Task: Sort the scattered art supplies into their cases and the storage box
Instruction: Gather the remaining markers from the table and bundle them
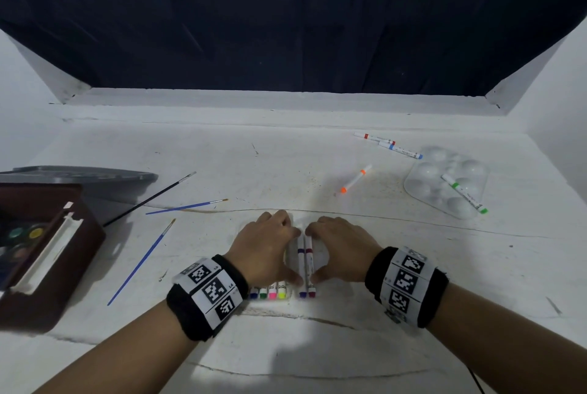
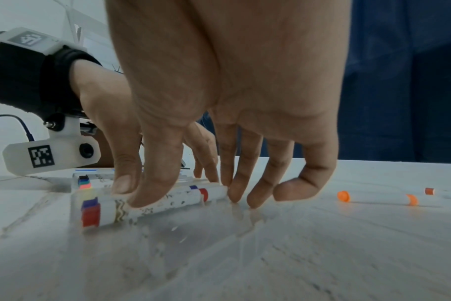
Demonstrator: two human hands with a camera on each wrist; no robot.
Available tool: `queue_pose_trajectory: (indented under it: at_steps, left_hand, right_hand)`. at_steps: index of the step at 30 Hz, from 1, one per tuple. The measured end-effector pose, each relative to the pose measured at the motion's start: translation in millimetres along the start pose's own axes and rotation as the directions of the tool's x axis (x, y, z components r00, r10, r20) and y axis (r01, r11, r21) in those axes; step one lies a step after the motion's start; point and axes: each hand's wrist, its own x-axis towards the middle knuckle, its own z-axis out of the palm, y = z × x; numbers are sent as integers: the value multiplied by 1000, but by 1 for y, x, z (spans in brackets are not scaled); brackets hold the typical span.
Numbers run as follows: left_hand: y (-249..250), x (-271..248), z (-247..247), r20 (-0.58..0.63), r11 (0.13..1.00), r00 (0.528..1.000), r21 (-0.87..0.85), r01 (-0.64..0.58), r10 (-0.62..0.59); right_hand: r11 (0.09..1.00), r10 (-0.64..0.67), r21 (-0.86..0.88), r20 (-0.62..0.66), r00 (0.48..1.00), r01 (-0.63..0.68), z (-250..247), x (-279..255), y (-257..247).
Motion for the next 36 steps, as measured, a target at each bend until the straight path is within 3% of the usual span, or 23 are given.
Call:
queue_pose_trajectory:
  at_steps: [6,8,10,13,16,18,23,30,36]
  left_hand:
    - [5,7,-7,36,999,999,41,17,-18]
    - [7,8,-9,52,997,998,76,16,-20]
    - [10,10,-12,50,995,999,97,15,-19]
    - [21,22,-21,-11,999,1000,34,-5,5]
    - [36,50,-29,-111,996,993,-80,-36,27]
    - [45,77,-33,-155,993,987,-105,-50,33]
    - [63,145,-35,-154,992,988,-127,5,-24]
    - [74,197,-26,7,990,994,-85,111,-111]
    - [83,203,-34,3,987,991,-81,136,-136]
  right_hand:
    - [995,-75,66,23,997,73,1,1,11]
    - [978,-85,185,-58,995,95,0,-6,19]
    - [935,-12,343,-219,976,89,-6,-17,32]
    - [905,164,420,-482,861,63,-22,-31,65]
    - [925,279,378,-594,755,-45,-38,-41,113]
    - [923,350,351,-591,727,-159,-46,-49,147]
    - [851,522,340,-452,723,-401,-52,-65,222]
    - [806,589,287,-302,749,-518,-58,-63,268]
    - [843,536,181,-217,816,-506,-69,-56,275]
